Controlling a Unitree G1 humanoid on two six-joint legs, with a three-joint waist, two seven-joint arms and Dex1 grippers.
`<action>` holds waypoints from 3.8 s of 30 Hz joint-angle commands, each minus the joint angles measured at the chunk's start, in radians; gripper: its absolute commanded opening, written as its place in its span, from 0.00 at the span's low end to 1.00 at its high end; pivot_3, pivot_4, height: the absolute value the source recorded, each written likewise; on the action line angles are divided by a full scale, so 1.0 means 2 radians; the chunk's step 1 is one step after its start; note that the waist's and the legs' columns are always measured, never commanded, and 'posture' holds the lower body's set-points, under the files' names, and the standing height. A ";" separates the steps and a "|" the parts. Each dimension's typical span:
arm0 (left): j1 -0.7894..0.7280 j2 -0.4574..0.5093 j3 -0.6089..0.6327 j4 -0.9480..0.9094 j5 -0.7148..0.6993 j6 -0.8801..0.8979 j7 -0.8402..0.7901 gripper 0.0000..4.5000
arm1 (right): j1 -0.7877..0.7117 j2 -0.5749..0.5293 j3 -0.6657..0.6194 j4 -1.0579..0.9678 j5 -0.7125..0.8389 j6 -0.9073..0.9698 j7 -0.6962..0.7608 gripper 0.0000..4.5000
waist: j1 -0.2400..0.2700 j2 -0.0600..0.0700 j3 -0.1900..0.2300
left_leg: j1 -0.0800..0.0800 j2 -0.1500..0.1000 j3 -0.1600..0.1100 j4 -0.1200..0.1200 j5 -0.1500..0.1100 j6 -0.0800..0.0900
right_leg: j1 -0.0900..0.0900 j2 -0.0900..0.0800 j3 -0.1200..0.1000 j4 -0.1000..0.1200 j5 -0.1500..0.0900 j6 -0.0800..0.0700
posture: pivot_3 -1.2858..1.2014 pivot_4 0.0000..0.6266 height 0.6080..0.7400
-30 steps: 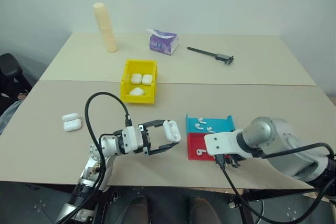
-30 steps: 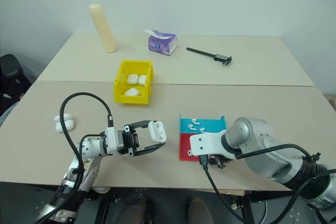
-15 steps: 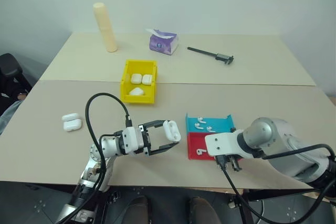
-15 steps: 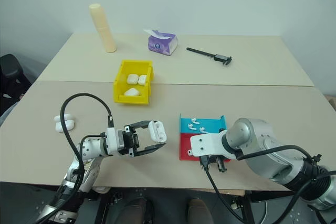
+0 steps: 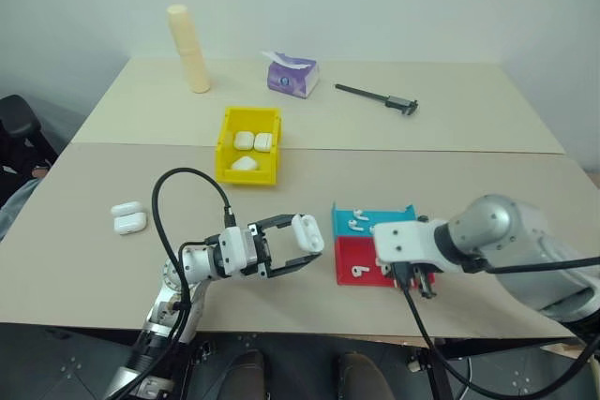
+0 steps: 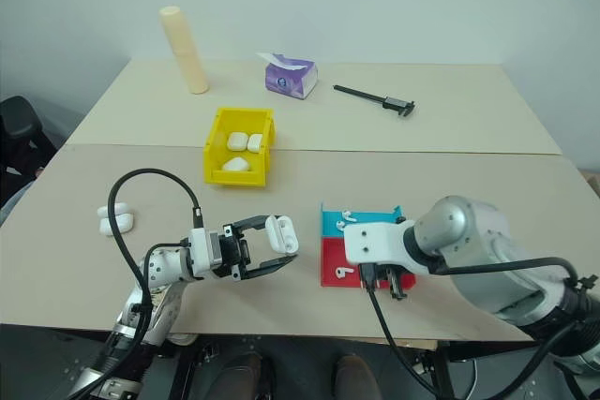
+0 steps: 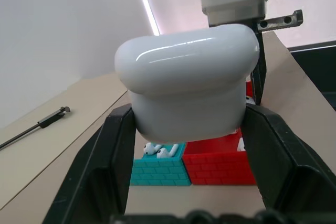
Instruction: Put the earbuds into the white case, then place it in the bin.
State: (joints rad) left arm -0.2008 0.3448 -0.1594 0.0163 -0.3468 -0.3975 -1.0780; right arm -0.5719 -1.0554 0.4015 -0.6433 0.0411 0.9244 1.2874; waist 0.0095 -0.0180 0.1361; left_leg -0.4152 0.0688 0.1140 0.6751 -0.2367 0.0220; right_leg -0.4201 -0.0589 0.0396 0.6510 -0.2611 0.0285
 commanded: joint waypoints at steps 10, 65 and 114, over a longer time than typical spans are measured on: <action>-0.031 0.003 0.008 -0.133 -0.153 0.153 -0.021 0.61 | -0.033 0.235 -0.379 0.015 0.279 -0.033 -0.104 0.17 | -0.001 0.000 0.000 | 0.000 0.000 0.000 0.000 0.000 0.000 | 0.001 0.000 0.000 -0.001 0.000 0.000 | 0.52 0.24 1.00; -0.051 0.049 0.046 -0.081 -0.097 0.136 -0.101 0.61 | 0.060 0.197 -0.212 0.099 0.278 -0.358 -0.062 0.62 | -0.002 0.000 0.000 | 0.001 0.000 0.001 0.000 0.000 0.000 | 0.001 0.001 0.000 -0.001 0.000 0.000 | 0.52 0.24 1.00; 0.060 0.111 0.083 -0.060 -0.041 0.052 -0.089 0.61 | -0.261 0.250 0.121 0.567 -0.197 -0.339 0.055 0.62 | -0.012 0.001 0.000 | 0.000 0.000 0.005 -0.003 0.000 -0.001 | -0.002 0.000 0.000 0.001 0.000 -0.001 | 0.52 0.24 1.00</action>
State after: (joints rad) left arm -0.0804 0.5582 -0.0006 -0.0700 -0.4283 -0.2634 -1.2623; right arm -1.0866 -0.5546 0.6709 0.4950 -0.3482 0.2641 1.3976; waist -0.0146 -0.0169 0.1364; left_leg -0.4147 0.0694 0.1236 0.6690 -0.2359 0.0208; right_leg -0.4241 -0.0590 0.0394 0.6534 -0.2616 0.0265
